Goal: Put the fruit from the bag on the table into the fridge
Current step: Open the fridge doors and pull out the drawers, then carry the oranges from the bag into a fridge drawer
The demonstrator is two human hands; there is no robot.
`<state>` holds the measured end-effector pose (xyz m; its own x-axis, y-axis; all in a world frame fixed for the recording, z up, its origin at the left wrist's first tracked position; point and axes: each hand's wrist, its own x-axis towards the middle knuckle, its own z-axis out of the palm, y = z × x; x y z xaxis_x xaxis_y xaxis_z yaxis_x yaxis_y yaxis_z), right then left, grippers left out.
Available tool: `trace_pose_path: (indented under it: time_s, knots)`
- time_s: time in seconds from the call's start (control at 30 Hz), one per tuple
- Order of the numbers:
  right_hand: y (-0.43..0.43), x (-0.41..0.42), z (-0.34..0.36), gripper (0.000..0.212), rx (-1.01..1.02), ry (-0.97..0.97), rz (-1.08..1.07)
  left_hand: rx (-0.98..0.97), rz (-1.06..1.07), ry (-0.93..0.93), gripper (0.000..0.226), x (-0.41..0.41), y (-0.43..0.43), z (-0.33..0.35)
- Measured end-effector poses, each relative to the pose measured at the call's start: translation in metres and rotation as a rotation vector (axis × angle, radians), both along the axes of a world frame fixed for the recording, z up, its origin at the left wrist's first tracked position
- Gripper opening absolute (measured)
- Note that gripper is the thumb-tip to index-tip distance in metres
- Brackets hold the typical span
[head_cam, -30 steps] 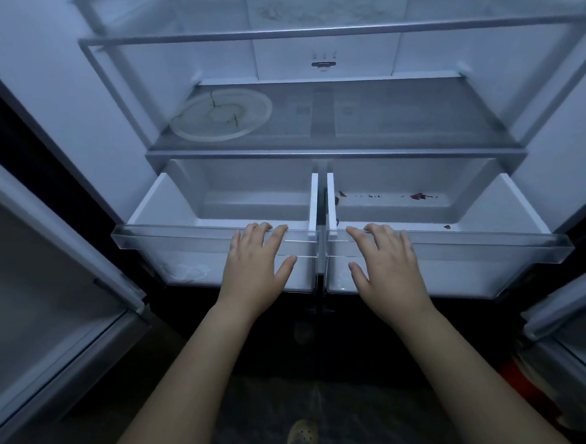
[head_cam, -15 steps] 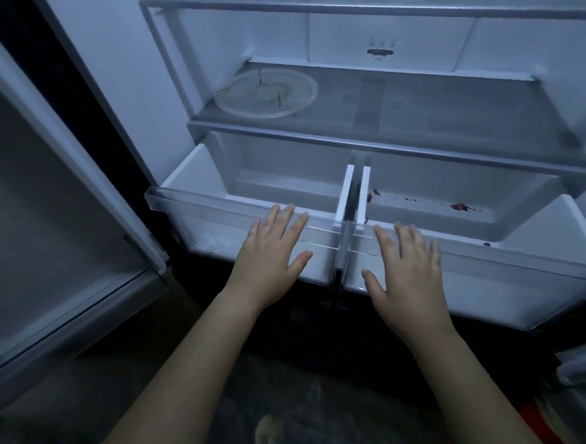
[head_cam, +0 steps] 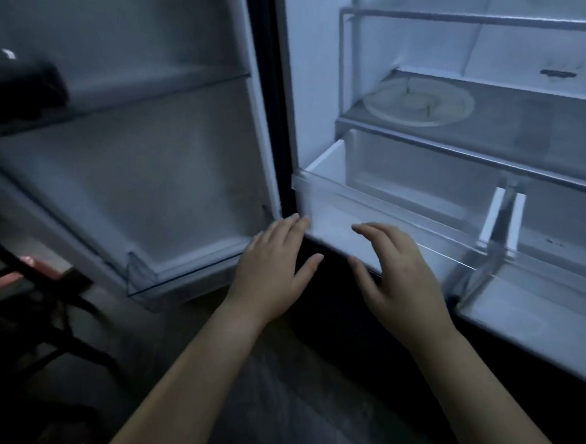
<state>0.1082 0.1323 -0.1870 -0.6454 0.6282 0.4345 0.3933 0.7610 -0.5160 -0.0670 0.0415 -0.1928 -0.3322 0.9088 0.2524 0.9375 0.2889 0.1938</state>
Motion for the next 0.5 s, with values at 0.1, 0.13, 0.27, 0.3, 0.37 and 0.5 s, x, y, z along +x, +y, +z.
trace_pose_path:
  time_s: [0.1,0.13,0.27,0.3,0.37,0.5]
  knots:
    - [-0.025,-0.044,0.009,0.041,0.021,-0.035,0.106,0.028,0.093,-0.004,0.061,-0.031,-0.038,0.010]
    - [-0.035,-0.059,0.012,0.042,0.019,-0.050,0.140,0.032,0.121,-0.001,0.058,-0.043,-0.051,0.013]
    - [-0.076,-0.118,0.023,0.049,0.052,-0.142,0.264,0.034,0.225,0.026,0.048,-0.084,-0.109,0.022]
    - [-0.087,-0.133,0.026,0.050,0.066,-0.162,0.287,0.039,0.264,0.032,0.048,-0.093,-0.125,0.025]
    - [-0.110,-0.162,0.031,0.051,0.080,-0.174,0.335,0.051,0.345,0.030,0.049,-0.111,-0.159,0.027]
    - [-0.163,-0.220,0.033,0.052,0.090,-0.173,0.454,0.093,0.455,0.062,0.050,-0.144,-0.230,0.027]
